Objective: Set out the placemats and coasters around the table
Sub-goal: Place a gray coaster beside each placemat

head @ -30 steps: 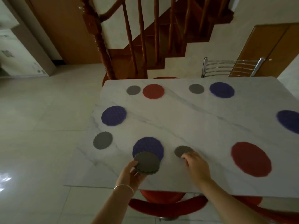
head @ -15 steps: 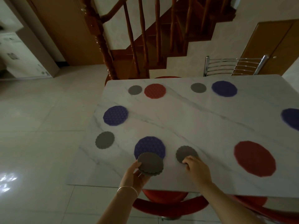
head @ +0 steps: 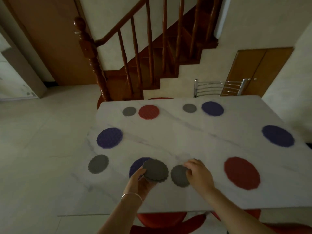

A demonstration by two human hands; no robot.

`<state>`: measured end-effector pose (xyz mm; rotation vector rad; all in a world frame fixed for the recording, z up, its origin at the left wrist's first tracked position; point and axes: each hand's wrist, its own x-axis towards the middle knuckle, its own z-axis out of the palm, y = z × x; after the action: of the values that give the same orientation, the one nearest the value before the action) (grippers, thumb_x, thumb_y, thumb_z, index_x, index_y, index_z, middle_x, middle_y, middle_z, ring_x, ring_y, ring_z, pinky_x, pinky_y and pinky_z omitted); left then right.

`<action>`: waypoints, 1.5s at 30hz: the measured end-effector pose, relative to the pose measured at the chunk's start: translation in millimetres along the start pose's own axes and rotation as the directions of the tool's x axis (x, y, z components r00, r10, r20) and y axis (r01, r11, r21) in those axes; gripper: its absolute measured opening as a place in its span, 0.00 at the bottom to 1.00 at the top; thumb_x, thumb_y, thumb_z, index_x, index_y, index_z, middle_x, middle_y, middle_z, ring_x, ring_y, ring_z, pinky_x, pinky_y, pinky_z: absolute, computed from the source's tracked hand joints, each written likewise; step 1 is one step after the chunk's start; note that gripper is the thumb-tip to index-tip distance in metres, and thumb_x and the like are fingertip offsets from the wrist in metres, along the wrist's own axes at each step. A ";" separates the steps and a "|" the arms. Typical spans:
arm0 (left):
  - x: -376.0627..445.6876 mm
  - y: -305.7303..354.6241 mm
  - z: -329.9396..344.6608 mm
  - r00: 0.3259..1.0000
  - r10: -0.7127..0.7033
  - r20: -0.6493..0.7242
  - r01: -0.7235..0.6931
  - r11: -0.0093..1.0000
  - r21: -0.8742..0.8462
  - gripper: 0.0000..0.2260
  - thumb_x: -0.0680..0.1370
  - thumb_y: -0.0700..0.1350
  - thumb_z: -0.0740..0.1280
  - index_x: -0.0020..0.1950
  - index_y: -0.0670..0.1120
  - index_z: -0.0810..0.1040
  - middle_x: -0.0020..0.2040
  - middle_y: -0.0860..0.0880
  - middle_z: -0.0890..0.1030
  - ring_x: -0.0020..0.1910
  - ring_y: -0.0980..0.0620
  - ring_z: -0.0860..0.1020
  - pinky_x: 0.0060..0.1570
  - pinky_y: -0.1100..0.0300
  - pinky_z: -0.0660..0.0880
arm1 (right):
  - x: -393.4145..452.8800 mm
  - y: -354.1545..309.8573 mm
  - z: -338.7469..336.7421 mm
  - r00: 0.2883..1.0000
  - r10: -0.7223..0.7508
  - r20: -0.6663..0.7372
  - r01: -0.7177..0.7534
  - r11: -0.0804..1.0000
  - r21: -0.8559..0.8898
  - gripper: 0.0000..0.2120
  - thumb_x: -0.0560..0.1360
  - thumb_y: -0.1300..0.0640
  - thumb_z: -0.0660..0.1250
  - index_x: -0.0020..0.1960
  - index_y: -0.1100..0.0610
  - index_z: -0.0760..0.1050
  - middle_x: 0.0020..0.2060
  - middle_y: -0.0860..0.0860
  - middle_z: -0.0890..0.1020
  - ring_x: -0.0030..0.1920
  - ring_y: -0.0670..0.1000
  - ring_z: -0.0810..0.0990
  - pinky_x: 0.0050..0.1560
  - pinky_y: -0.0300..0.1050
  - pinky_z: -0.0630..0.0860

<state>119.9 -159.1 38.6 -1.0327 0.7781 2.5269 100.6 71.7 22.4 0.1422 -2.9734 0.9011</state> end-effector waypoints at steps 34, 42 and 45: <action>-5.7 -333.8 346.4 0.986 0.028 0.163 -0.065 0.972 0.227 0.16 0.76 0.41 0.67 0.61 0.35 0.74 0.51 0.37 0.79 0.46 0.40 0.80 0.37 0.51 0.81 | -18.0 271.1 -308.5 0.991 -0.131 -0.032 0.134 0.975 0.177 0.07 0.74 0.59 0.62 0.52 0.54 0.73 0.40 0.52 0.82 0.37 0.50 0.79 0.38 0.51 0.77; 15.9 -327.8 321.9 0.996 0.028 0.085 -0.039 0.991 0.131 0.07 0.76 0.38 0.64 0.51 0.38 0.78 0.38 0.39 0.85 0.35 0.43 0.84 0.33 0.50 0.82 | -18.7 316.2 -281.4 0.998 -0.019 -0.060 0.031 0.977 0.209 0.13 0.77 0.59 0.60 0.60 0.48 0.69 0.40 0.46 0.80 0.35 0.44 0.78 0.31 0.37 0.73; 27.0 -322.0 305.6 0.998 0.035 0.049 -0.038 0.997 0.061 0.06 0.76 0.37 0.63 0.49 0.38 0.78 0.37 0.40 0.85 0.34 0.43 0.84 0.31 0.50 0.82 | -17.4 331.8 -266.9 1.000 0.007 -0.029 -0.004 0.997 0.074 0.13 0.77 0.61 0.59 0.59 0.49 0.69 0.39 0.46 0.80 0.33 0.45 0.77 0.29 0.36 0.70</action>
<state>81.0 281.8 82.3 -0.9434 0.8639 2.5308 86.8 495.9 60.0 0.1216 -2.9160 1.0059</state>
